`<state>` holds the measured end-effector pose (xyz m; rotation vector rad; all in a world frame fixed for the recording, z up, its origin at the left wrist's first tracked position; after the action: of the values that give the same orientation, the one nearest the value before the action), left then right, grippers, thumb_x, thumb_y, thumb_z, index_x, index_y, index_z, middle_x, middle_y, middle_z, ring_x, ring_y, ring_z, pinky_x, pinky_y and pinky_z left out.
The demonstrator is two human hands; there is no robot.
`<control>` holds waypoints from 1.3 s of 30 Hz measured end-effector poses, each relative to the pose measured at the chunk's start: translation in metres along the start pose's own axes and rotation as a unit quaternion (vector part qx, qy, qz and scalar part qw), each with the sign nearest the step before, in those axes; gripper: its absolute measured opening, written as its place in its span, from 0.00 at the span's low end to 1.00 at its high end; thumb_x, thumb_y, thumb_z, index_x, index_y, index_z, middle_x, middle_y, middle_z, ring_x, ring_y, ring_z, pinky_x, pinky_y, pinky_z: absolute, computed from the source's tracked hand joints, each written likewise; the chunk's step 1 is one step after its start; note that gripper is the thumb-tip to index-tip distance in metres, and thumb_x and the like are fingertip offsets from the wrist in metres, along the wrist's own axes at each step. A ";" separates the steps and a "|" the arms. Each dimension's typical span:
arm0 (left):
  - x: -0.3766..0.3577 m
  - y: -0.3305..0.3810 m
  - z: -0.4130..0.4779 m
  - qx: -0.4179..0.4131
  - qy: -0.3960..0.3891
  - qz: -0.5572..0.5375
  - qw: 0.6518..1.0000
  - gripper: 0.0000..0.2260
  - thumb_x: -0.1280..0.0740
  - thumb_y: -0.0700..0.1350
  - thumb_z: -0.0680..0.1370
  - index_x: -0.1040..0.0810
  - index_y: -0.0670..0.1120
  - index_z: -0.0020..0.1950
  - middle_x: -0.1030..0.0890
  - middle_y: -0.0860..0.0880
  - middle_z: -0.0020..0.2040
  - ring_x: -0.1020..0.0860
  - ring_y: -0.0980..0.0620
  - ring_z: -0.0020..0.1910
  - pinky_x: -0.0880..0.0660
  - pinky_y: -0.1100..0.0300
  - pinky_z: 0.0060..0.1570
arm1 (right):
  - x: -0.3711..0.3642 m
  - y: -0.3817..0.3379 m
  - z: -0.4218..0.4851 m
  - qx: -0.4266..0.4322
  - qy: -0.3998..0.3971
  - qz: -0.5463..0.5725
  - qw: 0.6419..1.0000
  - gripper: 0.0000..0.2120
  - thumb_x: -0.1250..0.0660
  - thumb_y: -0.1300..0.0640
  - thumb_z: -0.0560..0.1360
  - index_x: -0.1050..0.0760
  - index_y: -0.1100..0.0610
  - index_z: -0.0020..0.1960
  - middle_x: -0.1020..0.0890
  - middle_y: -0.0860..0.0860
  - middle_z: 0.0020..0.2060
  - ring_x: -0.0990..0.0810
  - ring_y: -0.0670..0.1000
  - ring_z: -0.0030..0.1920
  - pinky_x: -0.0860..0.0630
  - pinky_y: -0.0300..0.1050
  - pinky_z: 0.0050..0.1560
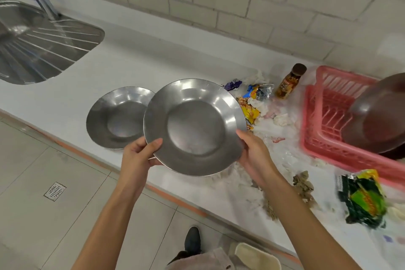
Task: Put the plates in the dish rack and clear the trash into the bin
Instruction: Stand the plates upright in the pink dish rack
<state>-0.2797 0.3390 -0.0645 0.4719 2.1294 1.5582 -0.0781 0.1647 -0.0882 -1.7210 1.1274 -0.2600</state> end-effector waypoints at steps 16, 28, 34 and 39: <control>-0.167 -0.045 -0.010 0.040 -0.217 0.137 0.966 0.11 0.31 0.37 0.77 0.20 0.47 0.58 0.14 0.47 0.47 0.16 0.45 0.44 0.19 0.47 0.44 | 0.159 -0.058 -0.091 0.140 0.211 -0.083 0.964 0.11 0.36 0.64 0.78 0.20 0.57 0.57 0.14 0.52 0.49 0.16 0.53 0.51 0.21 0.50 0.52; -0.319 -0.058 -0.014 -0.132 -0.355 0.288 0.880 0.06 0.30 0.42 0.77 0.22 0.53 0.50 0.17 0.57 0.47 0.18 0.57 0.45 0.22 0.59 0.41 | 0.252 -0.185 -0.159 0.254 0.356 -0.248 0.864 0.10 0.37 0.66 0.76 0.18 0.56 0.48 0.15 0.52 0.41 0.16 0.52 0.44 0.21 0.48 0.43; -0.382 -0.050 -0.042 -0.409 -0.392 0.411 0.714 0.21 0.33 0.41 0.76 0.28 0.50 0.68 0.29 0.54 0.69 0.33 0.56 0.69 0.33 0.61 0.65 | 0.273 -0.240 -0.173 0.269 0.382 -0.345 0.814 0.09 0.38 0.64 0.74 0.21 0.53 0.45 0.16 0.49 0.37 0.17 0.51 0.40 0.23 0.45 0.38; -0.402 -0.087 -0.045 -0.417 -0.407 0.525 0.620 0.32 0.36 0.47 0.78 0.45 0.49 0.80 0.46 0.52 0.80 0.50 0.52 0.79 0.43 0.53 0.76 | 0.267 -0.278 -0.181 0.301 0.402 -0.436 0.747 0.11 0.40 0.66 0.73 0.23 0.56 0.50 0.18 0.52 0.39 0.21 0.52 0.40 0.25 0.44 0.37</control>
<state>0.0313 0.0664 -0.0720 1.7813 0.1680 1.9900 0.1067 -0.1442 0.1389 -1.3935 0.5421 -1.8833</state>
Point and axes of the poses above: each hand's wrist, its own z-axis towards the middle knuckle, its own x-axis out of the back of the hand, y = z × x, the point moved 9 cm from there along z, towards the middle knuckle
